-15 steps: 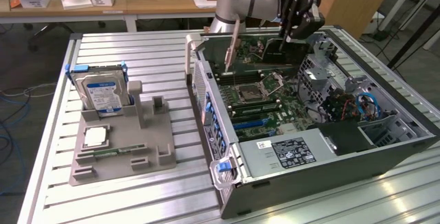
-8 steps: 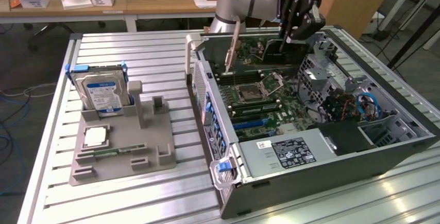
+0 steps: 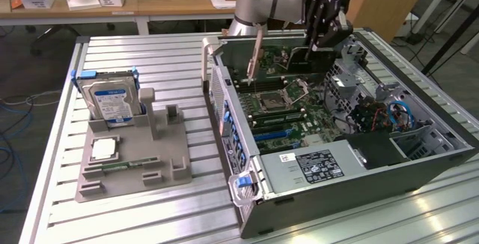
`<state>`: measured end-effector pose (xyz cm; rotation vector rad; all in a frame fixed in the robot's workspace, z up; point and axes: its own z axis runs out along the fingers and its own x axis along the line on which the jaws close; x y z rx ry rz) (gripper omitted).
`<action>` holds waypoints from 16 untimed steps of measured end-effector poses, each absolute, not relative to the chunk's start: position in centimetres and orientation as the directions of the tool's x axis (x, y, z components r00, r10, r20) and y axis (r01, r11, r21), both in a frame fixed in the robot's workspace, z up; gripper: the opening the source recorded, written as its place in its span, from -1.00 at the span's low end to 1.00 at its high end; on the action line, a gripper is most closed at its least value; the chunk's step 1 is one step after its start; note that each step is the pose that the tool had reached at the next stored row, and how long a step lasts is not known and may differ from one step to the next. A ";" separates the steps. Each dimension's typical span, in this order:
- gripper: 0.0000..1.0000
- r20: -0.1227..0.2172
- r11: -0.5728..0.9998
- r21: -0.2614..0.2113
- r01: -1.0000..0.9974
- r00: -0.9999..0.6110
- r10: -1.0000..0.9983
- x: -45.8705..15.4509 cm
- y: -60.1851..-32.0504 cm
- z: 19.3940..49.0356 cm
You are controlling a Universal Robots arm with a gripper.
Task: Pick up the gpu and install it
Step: 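Insert the gpu into the slot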
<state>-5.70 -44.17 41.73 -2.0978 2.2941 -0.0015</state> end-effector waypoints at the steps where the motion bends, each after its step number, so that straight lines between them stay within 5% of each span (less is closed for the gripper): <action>1: -0.48 -0.024 0.089 -0.023 -0.996 -0.089 -0.996 -5.7 -44.2 41.6; 16: -0.48 -0.024 0.090 -0.023 -0.996 -0.089 -0.996 -5.6 -44.2 38.8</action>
